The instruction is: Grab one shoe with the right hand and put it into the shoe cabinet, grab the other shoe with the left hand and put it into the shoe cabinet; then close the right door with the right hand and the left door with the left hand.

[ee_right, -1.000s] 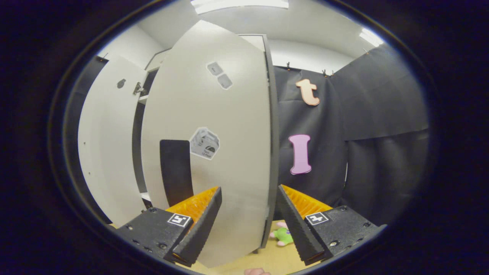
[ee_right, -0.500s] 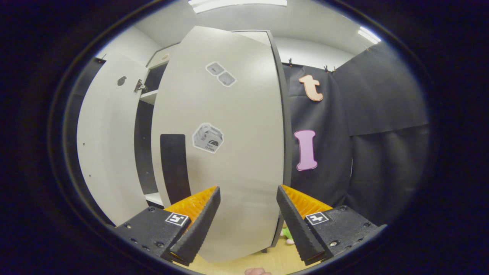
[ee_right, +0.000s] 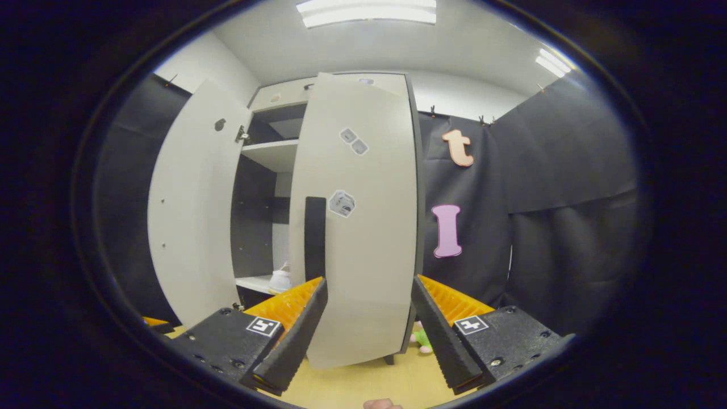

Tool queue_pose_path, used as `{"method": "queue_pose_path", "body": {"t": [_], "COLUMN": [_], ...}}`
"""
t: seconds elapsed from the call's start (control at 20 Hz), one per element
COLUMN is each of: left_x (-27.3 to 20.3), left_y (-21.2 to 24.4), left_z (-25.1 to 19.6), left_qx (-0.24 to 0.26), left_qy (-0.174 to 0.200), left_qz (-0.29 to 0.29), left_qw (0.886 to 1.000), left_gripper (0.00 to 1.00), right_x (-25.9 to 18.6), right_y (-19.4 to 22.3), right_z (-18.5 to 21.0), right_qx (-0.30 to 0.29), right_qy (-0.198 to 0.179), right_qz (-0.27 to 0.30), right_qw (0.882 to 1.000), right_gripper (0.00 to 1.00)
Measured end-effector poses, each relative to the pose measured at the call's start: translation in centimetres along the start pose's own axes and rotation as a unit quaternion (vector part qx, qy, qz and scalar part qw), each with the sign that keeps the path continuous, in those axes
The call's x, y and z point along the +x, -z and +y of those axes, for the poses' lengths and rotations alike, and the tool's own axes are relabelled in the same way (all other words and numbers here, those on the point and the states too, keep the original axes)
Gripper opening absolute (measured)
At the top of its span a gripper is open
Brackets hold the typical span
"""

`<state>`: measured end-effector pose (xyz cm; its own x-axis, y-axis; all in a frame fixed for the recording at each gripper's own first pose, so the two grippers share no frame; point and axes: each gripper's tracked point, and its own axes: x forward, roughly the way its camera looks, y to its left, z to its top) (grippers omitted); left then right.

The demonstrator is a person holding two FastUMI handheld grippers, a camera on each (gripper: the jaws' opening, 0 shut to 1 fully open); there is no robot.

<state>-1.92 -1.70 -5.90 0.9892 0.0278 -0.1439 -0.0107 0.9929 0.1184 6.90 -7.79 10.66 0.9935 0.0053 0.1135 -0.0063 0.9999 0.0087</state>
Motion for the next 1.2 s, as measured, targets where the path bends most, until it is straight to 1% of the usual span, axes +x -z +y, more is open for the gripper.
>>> {"method": "queue_pose_path", "body": {"t": [0.15,0.2,0.25,0.5,0.65,0.75,0.9,1.05,1.2], "left_x": [0.2,0.2,0.2,-0.2,-0.2,-0.4,-0.9,-1.7,-2.3], "left_y": [-0.7,-1.0,-1.3,-1.9,-1.6,-1.3,-1.7,-3.5,-6.2], "left_z": [-0.6,-0.8,-1.0,-1.7,-2.0,-2.1,-1.7,0.3,4.7], "left_qx": [0.0,0.0,-0.001,0.004,-0.002,-0.007,-0.013,-0.021,-0.039], "left_qy": [0.008,0.011,0.014,0.021,0.026,0.023,0.02,0.001,-0.044], "left_qz": [-0.008,-0.01,-0.013,-0.019,-0.016,-0.012,-0.011,-0.019,-0.038], "left_qw": [1.0,1.0,1.0,1.0,1.0,1.0,1.0,1.0,0.998], "left_gripper": [0.9,0.9,0.9,0.9,0.9,0.9,0.9,0.9,0.9], "right_x": [-3.5,-4.5,-5.3,-8.7,-9.8,-10.5,-11.0,-10.7,-10.1], "right_y": [2.0,2.9,4.0,9.3,11.1,12.4,13.0,12.7,12.6], "right_z": [1.4,1.8,2.3,3.4,2.9,2.3,1.4,1.4,1.9], "right_qx": [-0.023,-0.025,-0.024,-0.009,-0.005,-0.015,-0.029,-0.012,-0.007], "right_qy": [0.014,0.016,0.018,0.019,0.025,0.033,0.045,0.044,0.039], "right_qz": [-0.004,-0.002,0.0,0.035,0.039,0.039,0.039,0.037,0.034], "right_qw": [1.0,1.0,1.0,0.999,0.999,0.999,0.998,0.998,0.999], "right_gripper": [0.96,0.92,0.96,0.96,0.96,0.96,0.96,0.96,0.96]}}
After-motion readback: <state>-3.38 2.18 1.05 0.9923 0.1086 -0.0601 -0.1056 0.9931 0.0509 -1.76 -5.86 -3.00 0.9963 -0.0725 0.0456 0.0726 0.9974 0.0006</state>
